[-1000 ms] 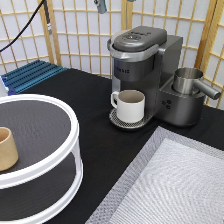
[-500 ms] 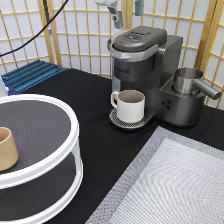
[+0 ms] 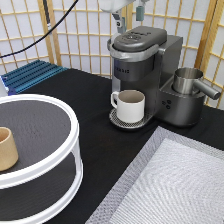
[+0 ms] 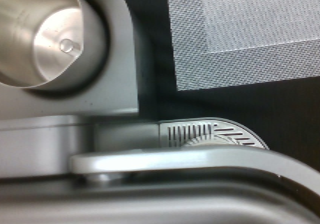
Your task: Make coffee
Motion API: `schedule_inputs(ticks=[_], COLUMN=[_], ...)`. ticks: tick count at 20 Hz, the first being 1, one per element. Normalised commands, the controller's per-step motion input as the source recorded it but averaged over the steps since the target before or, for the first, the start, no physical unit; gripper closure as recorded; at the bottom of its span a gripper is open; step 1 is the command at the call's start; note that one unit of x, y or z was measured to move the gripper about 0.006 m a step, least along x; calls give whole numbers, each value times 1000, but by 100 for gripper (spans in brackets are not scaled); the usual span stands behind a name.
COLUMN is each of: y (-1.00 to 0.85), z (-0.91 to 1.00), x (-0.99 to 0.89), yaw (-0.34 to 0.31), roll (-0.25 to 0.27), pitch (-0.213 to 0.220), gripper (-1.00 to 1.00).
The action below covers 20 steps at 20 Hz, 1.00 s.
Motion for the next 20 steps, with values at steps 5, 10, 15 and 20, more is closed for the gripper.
schedule_inputs(ticks=[5, 10, 15, 20], y=[-107, -69, -163, -98], z=[-238, -230, -317, -227], x=[-221, -213, -357, -241], yaw=[0, 0, 0, 0], roll=[-18, -11, -1, -6], pitch=[-1, 0, -4, -1], gripper=[-100, -100, -100, -100])
